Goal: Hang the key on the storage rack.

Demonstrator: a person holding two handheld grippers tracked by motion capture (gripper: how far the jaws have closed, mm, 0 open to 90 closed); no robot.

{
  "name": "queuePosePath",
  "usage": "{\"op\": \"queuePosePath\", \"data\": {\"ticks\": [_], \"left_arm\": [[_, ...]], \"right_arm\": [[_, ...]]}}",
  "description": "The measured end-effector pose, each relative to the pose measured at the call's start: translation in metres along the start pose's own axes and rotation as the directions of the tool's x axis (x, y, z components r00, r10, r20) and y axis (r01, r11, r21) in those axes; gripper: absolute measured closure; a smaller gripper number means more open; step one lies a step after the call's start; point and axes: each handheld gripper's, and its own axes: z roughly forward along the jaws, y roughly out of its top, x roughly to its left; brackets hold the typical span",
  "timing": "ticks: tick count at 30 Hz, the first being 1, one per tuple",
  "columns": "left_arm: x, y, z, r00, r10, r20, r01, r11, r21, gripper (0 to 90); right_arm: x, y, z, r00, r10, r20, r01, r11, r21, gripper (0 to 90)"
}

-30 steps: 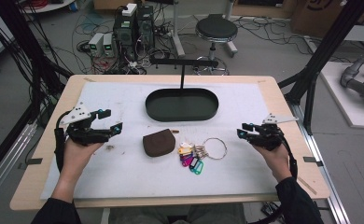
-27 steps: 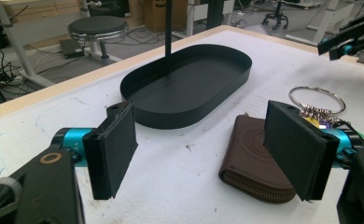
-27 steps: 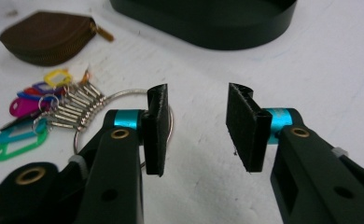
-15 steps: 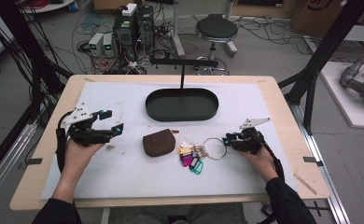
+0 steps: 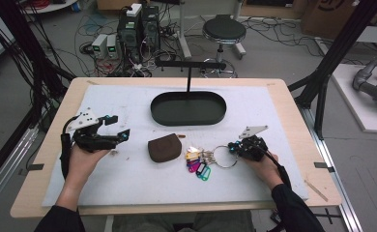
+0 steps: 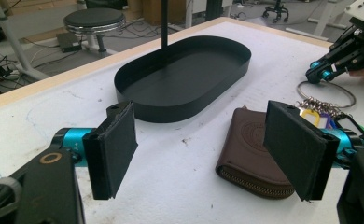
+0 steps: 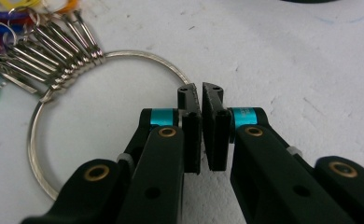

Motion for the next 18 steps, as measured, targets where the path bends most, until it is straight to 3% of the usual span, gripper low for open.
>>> {"op": "queuePosePath", "data": {"ticks": [6,10,18], "left_arm": [[-0.001,0.000,0.000,1.0000,-0.002,0.002,0.002,1.0000,0.000,25.9],[-0.002,0.000,0.001,0.9996,-0.020,0.020,0.020,0.9998,-0.008,25.9],[-0.008,0.000,0.010,0.9984,-0.015,0.054,0.015,0.9999,0.008,25.9]], "right_arm": [[-0.002,0.000,-0.001,0.9998,0.008,-0.018,-0.009,1.000,-0.012,88.1],[-0.006,-0.001,-0.004,0.9987,0.035,-0.037,-0.037,0.998,-0.056,88.1],[-0.010,0.000,-0.012,0.9936,0.061,-0.095,-0.074,0.988,-0.134,88.0]]}}
